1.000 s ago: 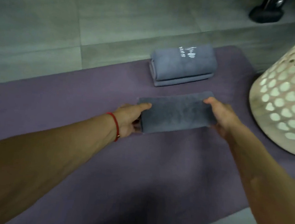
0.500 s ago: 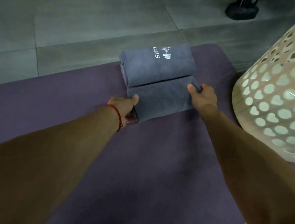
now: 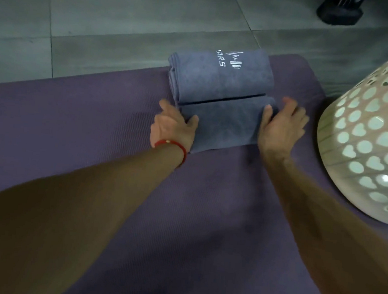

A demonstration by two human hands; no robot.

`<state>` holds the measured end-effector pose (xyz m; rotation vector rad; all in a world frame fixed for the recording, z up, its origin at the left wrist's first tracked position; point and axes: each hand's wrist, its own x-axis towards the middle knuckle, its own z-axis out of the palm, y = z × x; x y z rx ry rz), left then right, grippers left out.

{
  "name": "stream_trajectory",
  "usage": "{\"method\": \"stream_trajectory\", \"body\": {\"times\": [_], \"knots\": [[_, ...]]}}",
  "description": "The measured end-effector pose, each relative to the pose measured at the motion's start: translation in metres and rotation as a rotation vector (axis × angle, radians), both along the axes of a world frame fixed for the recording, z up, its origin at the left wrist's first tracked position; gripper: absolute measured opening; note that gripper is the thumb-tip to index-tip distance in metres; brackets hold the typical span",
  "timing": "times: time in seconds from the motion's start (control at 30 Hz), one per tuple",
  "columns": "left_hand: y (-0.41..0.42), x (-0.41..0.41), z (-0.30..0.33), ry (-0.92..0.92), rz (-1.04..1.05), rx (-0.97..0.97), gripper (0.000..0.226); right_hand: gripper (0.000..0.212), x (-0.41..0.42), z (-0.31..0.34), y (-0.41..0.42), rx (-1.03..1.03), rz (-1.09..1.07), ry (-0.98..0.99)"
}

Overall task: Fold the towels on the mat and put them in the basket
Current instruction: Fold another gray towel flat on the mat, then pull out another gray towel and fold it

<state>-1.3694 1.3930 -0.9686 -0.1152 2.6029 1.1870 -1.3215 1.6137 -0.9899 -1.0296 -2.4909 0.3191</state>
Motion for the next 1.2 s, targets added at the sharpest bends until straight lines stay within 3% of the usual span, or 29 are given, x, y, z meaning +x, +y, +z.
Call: {"method": "stream_trajectory", "body": {"times": [0.07, 0.13, 0.23, 0.3, 0.47, 0.63, 0.7, 0.8, 1.03, 1.2], "knots": [[0.000, 0.021, 0.008, 0.519, -0.170, -0.247, 0.033, 0.052, 0.004, 0.007, -0.021, 0.181, 0.150, -0.009], [-0.005, 0.038, 0.013, 0.812, -0.501, -0.320, 0.040, 0.059, 0.017, -0.003, -0.038, 0.173, 0.288, -0.157], [-0.017, 0.033, -0.013, 0.652, -0.865, -0.494, 0.064, 0.069, 0.031, -0.022, -0.042, 0.063, 0.350, -0.351], [-0.023, 0.033, -0.026, 0.484, -0.899, -0.525, 0.073, 0.070, 0.028, -0.029, -0.038, 0.061, 0.361, -0.361], [-0.012, 0.031, -0.013, 0.301, -0.989, -0.693, 0.096, 0.071, 0.024, -0.028, -0.038, 0.110, 0.374, -0.420], [-0.020, 0.045, 0.052, 0.059, -1.053, -0.786, 0.103, 0.071, 0.015, -0.003, -0.037, 0.070, 0.366, -0.697], [-0.045, 0.074, 0.084, 0.063, -1.027, -0.718, 0.099, 0.070, 0.011, 0.020, -0.043, 0.015, 0.353, -0.762], [-0.102, 0.110, 0.127, 0.069, -0.937, -0.673, 0.090, 0.071, 0.025, 0.067, -0.071, -0.047, 0.390, -0.626], [-0.256, 0.163, 0.237, 0.111, -0.770, -1.034, 0.079, 0.070, 0.100, 0.176, -0.202, -0.001, 0.779, -0.632], [-0.344, 0.239, 0.320, 0.132, -0.529, -0.951, 0.074, 0.063, 0.119, 0.269, -0.319, 0.070, 1.103, -0.680]]}}
